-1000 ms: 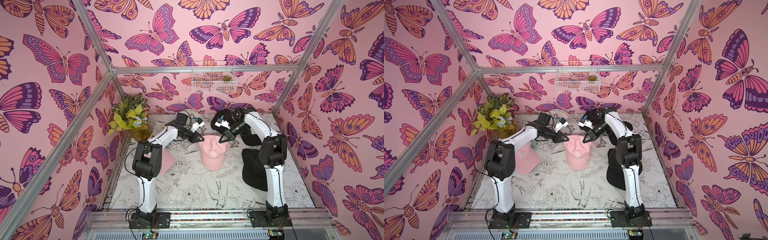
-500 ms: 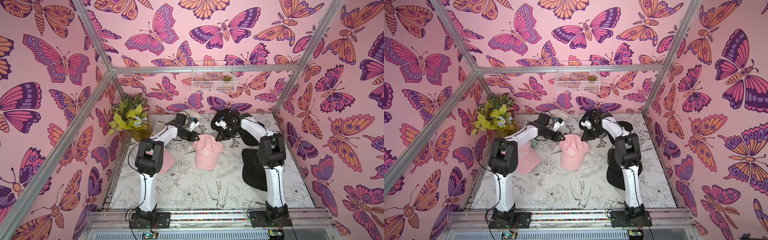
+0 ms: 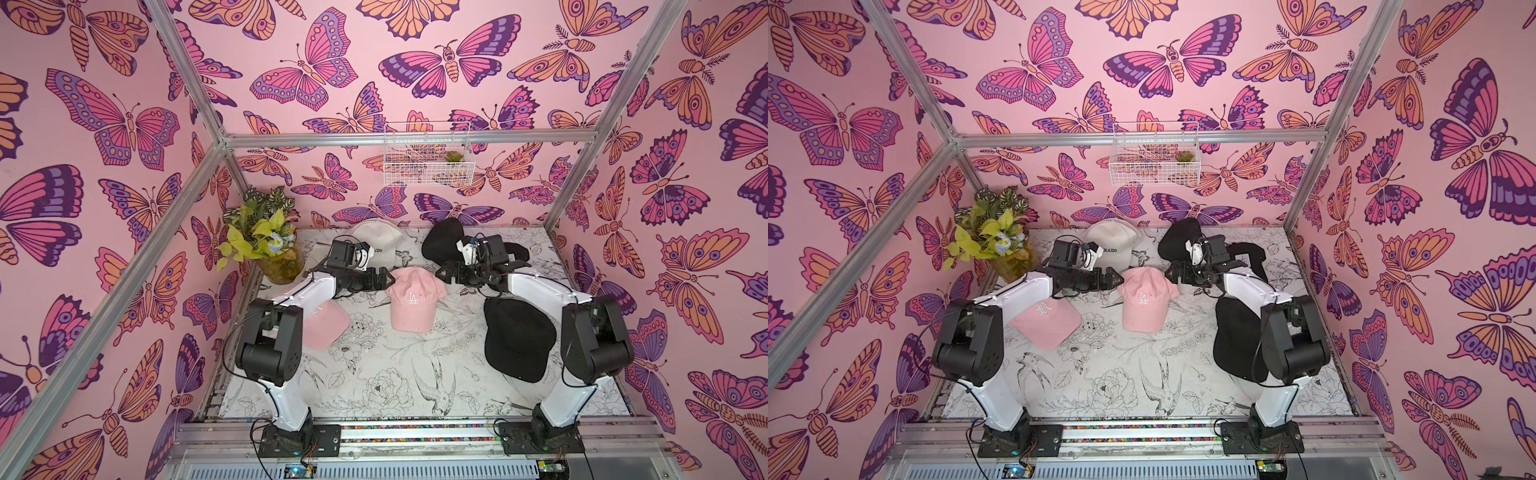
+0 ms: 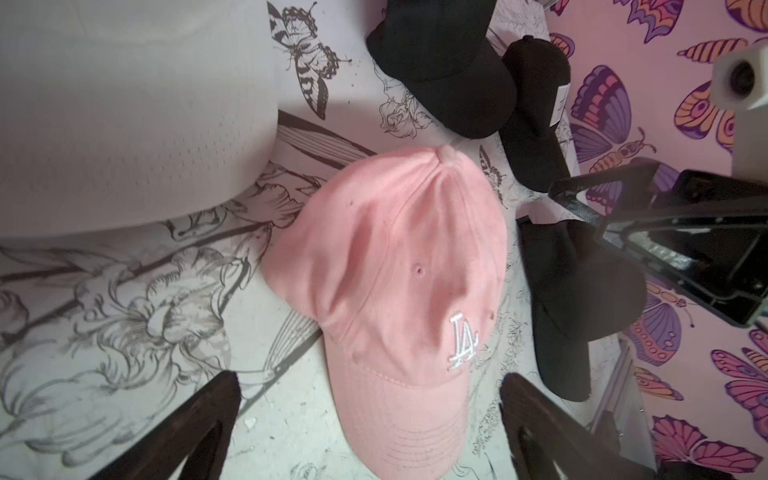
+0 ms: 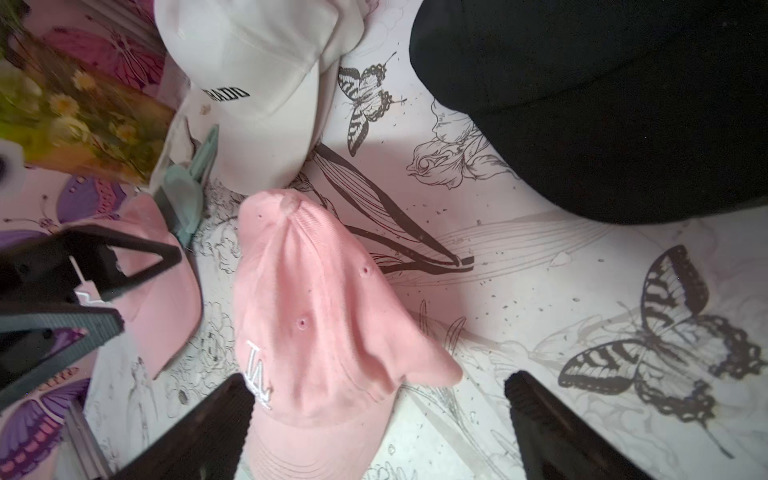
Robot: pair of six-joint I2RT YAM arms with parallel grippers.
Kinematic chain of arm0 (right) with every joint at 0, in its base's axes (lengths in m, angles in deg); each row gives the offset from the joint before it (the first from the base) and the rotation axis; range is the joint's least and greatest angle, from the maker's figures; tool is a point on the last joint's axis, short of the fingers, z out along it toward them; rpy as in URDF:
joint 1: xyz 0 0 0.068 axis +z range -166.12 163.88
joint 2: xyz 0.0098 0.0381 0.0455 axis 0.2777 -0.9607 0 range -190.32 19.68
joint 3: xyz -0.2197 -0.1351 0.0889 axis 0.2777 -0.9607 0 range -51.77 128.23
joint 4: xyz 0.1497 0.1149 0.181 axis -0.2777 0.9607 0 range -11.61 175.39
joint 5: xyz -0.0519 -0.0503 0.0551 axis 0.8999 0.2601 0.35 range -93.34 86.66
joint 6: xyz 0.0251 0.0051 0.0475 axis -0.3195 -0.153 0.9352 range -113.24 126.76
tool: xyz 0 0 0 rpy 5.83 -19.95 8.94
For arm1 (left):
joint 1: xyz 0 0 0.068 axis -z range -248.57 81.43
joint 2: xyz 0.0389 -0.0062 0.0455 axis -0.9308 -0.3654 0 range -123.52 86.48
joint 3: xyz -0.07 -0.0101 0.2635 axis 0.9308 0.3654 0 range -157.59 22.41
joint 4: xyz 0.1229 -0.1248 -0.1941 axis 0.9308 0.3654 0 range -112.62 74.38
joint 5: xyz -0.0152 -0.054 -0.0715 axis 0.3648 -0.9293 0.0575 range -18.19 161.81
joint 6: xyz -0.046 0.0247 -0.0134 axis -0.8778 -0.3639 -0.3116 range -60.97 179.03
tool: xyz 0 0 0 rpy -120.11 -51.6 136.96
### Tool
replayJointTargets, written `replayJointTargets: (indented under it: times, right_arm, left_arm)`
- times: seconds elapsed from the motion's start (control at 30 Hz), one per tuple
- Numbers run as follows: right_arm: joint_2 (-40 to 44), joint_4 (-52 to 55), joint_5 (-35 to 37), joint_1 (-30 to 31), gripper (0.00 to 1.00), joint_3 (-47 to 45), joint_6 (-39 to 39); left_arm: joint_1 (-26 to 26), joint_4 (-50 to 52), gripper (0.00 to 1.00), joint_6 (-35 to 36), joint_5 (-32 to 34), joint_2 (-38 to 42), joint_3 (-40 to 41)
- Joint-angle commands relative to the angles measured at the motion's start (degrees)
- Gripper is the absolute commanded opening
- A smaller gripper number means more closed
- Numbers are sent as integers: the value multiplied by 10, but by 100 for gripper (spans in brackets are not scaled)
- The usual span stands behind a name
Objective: Stack the baseball caps by color
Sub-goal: Place the baseball cap at the center of the board.
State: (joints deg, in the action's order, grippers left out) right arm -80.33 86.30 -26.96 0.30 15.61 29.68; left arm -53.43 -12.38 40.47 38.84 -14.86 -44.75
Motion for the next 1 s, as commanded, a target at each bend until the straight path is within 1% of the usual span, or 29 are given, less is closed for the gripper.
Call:
replayJointTargets:
  times: [0.0,0.07,0.13,0.23,0.3,0.43,0.53,0.77,0.9,0.97]
  right_arm:
    - [0,-181,-8,-1,99,-74,100]
    - [-11,-218,-19,-1,99,-91,124]
    - [-23,-242,-31,1,99,-93,142]
    - [-41,-246,-26,5,99,-82,153]
    - [-53,-249,-24,10,99,-78,163]
    - [-73,-273,-42,20,99,-72,187]
    - [-90,-293,-56,30,99,-65,212]
    - [-128,-336,-44,57,99,-47,253]
    - [-152,-392,-32,58,99,-43,302]
    - [-157,-410,-29,59,99,-47,317]
  left_arm:
    - [1,-103,100,-63,-12,7,72]
    - [1,-118,100,-68,-20,-1,83]
    - [1,-123,100,-71,-24,-15,76]
    - [2,-142,100,-77,-13,-36,65]
    - [2,-158,100,-86,-22,-55,55]
    - [5,-194,100,-105,-42,-96,30]
    - [12,-202,100,-116,-54,-123,7]
    - [42,-203,100,-128,-71,-140,-6]
    - [42,-204,100,-128,-48,-134,5]
    - [38,-204,100,-130,-59,-145,-3]
